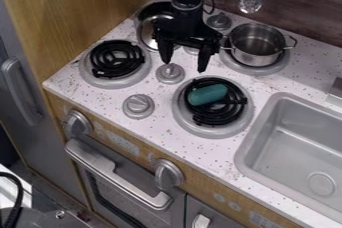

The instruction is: Moved the silver pot to the lower left burner

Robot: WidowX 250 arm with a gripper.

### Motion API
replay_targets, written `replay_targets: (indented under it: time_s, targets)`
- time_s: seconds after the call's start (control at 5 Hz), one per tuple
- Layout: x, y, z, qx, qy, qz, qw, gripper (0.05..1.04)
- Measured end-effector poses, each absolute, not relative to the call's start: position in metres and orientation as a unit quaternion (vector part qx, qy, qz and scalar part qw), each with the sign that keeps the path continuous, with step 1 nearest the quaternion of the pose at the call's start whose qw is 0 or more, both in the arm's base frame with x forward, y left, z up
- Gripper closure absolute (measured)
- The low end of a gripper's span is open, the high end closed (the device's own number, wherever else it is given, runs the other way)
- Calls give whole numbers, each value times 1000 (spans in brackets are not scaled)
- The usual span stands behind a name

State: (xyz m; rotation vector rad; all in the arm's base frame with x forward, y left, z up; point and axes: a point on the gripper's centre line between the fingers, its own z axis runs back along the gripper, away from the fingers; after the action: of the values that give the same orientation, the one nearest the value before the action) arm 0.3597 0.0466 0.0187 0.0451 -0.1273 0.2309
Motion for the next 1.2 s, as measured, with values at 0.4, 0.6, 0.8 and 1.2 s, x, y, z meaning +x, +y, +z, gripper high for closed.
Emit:
replay_targets:
  time_s: [0.4, 0.6, 0.8, 1.2]
  targets:
    - [369, 34, 3, 17, -52, 89, 995, 83]
    - [388, 10, 6, -4, -88, 36, 995, 83]
    - [418, -8, 18, -29, -170, -23, 985, 83]
    - [469, -33, 19, -59, -252, -109, 960, 83]
